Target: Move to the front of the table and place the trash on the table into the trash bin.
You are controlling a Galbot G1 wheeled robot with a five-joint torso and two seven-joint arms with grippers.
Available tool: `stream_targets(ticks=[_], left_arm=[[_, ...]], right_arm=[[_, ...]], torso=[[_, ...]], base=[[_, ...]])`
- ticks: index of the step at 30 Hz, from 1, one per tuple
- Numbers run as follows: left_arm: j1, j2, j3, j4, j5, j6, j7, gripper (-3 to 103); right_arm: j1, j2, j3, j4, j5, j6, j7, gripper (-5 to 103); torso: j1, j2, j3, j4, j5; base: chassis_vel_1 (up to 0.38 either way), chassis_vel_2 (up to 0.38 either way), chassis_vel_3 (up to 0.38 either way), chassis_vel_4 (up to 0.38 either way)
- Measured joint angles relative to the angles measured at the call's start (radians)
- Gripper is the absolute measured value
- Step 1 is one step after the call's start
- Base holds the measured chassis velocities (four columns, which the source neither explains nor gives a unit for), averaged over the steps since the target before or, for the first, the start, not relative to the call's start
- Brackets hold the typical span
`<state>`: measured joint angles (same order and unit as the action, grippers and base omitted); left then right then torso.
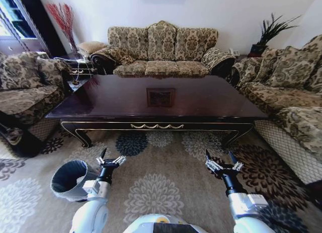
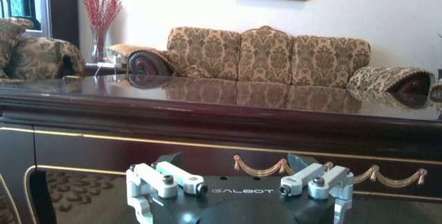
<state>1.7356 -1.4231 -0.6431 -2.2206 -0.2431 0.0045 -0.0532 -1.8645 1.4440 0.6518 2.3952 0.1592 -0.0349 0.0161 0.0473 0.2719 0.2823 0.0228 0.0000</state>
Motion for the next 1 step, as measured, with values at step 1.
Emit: stream_targets(ticks=[1], left_arm=[[0.0, 0.0, 0.0, 0.0, 0.0, 0.0, 0.0, 100]], right_arm=[[0.0, 0.0, 0.0, 0.0, 0.0, 0.0, 0.0, 100]], torso=[[0.0, 0.0, 0.0, 0.0, 0.0]], base=[[0.0, 0.0, 0.0, 0.0]])
